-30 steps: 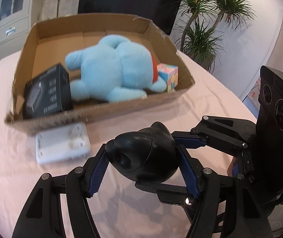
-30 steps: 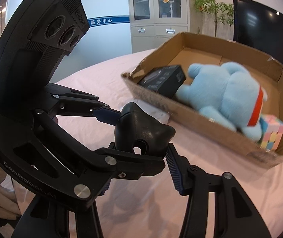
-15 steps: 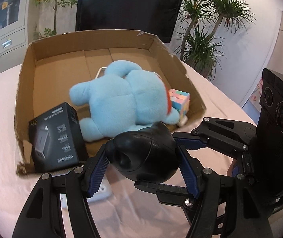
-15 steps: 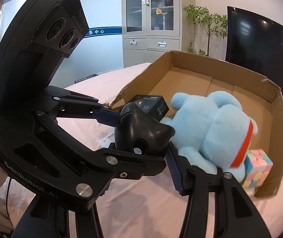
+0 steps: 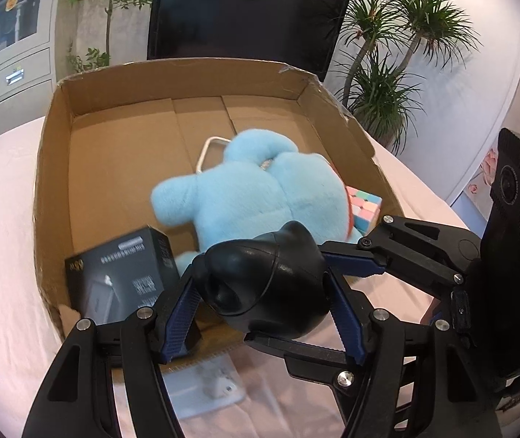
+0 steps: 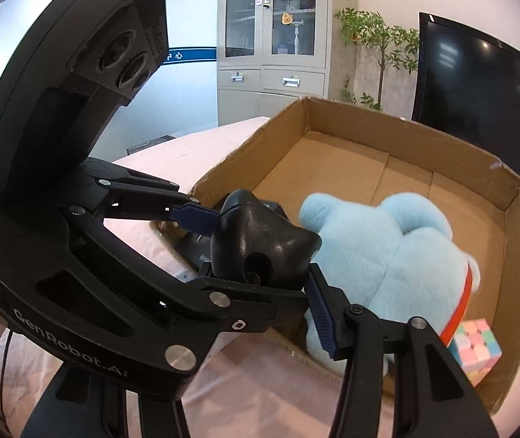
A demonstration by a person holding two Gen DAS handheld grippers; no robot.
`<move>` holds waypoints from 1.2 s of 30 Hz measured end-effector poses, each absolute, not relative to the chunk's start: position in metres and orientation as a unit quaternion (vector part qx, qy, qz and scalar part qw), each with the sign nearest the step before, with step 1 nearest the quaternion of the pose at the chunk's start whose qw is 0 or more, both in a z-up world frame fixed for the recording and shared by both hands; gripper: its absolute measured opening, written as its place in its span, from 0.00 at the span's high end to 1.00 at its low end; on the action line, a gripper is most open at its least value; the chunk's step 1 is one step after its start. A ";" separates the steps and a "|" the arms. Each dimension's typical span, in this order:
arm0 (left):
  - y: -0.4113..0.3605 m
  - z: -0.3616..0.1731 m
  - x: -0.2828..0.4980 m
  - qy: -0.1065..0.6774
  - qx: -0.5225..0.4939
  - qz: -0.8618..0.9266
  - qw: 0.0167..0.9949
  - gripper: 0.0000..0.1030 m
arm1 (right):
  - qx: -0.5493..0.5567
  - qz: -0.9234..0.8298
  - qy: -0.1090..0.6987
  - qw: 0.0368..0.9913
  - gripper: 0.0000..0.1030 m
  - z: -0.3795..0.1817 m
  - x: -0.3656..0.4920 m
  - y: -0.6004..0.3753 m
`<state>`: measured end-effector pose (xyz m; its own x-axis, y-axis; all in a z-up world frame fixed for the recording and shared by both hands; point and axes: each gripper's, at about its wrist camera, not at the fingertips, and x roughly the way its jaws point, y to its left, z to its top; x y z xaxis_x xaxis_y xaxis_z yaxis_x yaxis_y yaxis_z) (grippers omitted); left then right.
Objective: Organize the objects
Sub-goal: 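Lift and carry the black gadget over the box with both grippers, then open both grippers to drop the black gadget into the box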
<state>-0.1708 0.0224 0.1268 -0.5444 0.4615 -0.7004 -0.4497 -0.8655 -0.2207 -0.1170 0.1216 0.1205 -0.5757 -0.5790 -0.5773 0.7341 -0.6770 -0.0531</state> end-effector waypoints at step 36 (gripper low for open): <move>-0.104 0.071 -0.087 -0.103 -0.387 0.903 0.155 0.00 | 0.353 -0.836 0.023 0.420 0.21 0.090 -0.097 0.152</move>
<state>-0.0868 -0.1037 0.0715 -0.6517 0.3596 -0.6678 -0.2001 -0.9308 -0.3060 -0.0974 0.1525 0.0897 -0.3981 -0.6854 -0.6097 0.7182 -0.6464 0.2577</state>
